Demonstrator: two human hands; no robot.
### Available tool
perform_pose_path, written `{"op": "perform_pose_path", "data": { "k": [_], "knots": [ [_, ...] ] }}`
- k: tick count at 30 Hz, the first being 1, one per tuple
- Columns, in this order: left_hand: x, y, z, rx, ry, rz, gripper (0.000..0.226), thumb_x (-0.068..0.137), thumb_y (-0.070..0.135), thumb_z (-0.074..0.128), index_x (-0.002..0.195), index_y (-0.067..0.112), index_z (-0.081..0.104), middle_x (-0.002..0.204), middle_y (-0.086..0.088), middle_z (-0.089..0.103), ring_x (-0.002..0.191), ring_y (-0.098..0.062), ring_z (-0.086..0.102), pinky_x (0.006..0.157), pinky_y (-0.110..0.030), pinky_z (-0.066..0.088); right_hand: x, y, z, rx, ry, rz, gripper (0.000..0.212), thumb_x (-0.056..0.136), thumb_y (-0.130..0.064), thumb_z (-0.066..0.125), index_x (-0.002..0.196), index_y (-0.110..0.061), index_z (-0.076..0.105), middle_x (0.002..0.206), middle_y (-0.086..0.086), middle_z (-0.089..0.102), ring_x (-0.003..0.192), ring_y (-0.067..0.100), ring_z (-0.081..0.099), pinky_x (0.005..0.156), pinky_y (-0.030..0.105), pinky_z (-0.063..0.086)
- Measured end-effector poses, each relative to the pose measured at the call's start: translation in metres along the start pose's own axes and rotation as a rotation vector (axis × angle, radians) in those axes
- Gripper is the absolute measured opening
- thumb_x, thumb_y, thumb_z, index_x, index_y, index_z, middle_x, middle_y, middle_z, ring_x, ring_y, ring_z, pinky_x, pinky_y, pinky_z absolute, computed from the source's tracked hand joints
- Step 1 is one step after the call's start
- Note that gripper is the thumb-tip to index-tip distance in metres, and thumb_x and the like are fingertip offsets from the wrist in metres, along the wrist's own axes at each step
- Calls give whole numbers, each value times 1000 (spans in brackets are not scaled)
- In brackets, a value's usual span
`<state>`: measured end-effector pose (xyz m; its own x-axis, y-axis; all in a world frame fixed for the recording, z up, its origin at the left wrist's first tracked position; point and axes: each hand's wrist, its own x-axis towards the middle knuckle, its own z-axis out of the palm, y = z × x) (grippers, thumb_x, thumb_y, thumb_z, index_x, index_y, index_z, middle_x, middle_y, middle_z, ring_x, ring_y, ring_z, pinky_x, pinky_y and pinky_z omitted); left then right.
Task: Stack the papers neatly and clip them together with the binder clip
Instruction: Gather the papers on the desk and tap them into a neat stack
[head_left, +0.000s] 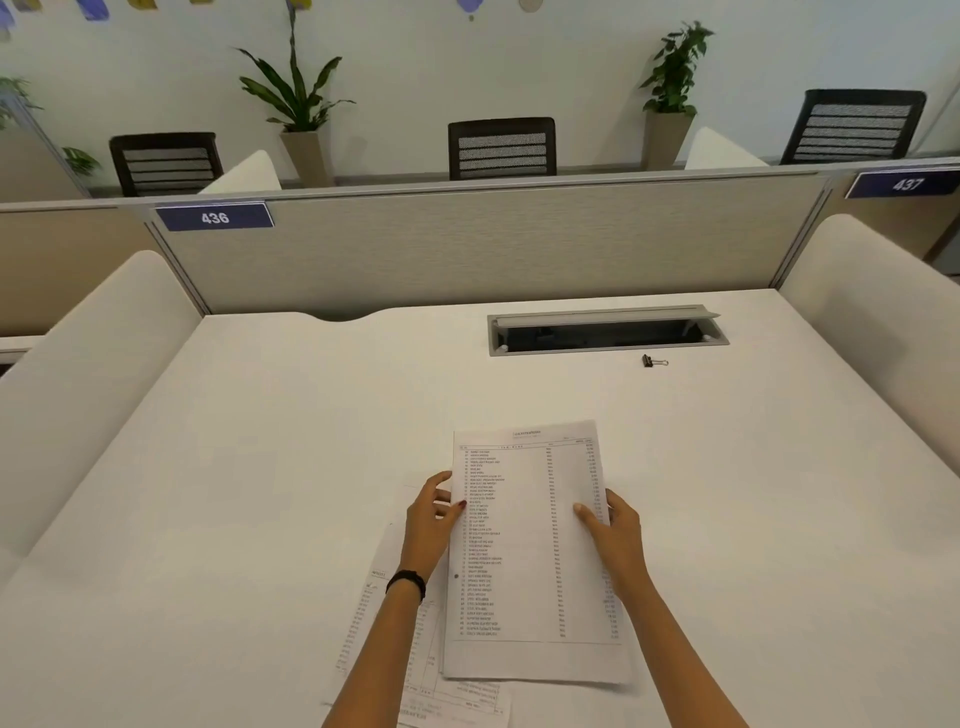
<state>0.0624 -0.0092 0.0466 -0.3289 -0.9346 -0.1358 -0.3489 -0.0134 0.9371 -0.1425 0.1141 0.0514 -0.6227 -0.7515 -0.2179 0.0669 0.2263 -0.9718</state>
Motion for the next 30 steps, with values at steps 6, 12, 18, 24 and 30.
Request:
{"op": "perform_pose_path", "data": {
  "k": [6, 12, 18, 24, 30],
  "knots": [
    [-3, -17, 2, 26, -18, -56, 32, 89, 10, 58, 120, 16, 54, 88, -1, 59, 77, -15, 59, 59, -15, 50, 1, 18, -2, -19, -4, 49, 23, 86, -12, 61, 109, -14, 59, 107, 10, 67, 88, 25, 68, 74, 41, 59],
    [-8, -32, -3, 57, 36, -43, 26, 87, 1, 57, 111, 10, 61, 96, -7, 66, 90, -21, 63, 82, -34, 56, 1, 33, -8, -66, 2, 87, 34, 87, -12, 59, 120, -10, 55, 115, 11, 65, 94, 26, 66, 75, 34, 58],
    [-7, -56, -16, 480, 112, 127, 39, 89, 34, 51, 124, 17, 55, 146, -4, 41, 142, -24, 23, 117, -42, -1, 1, 37, -12, -76, 48, 85, 41, 87, -9, 58, 127, -13, 48, 115, 10, 64, 95, 23, 64, 77, 33, 55],
    [-12, -75, -25, 673, 33, 63, 117, 55, 92, -3, 145, 21, 19, 156, 1, 6, 145, -16, -3, 112, -45, -15, 3, 38, -16, -63, 94, 49, 46, 88, -3, 53, 129, -20, 43, 114, 13, 64, 98, 26, 64, 85, 41, 54],
    [-7, -74, -16, 661, 88, 4, 118, 55, 90, -11, 146, 20, 16, 158, -6, 3, 145, -21, -3, 115, -45, -10, 6, 33, -19, -72, 151, 18, 46, 87, 2, 51, 128, -16, 46, 115, 16, 61, 100, 27, 62, 92, 43, 51]
  ]
}}
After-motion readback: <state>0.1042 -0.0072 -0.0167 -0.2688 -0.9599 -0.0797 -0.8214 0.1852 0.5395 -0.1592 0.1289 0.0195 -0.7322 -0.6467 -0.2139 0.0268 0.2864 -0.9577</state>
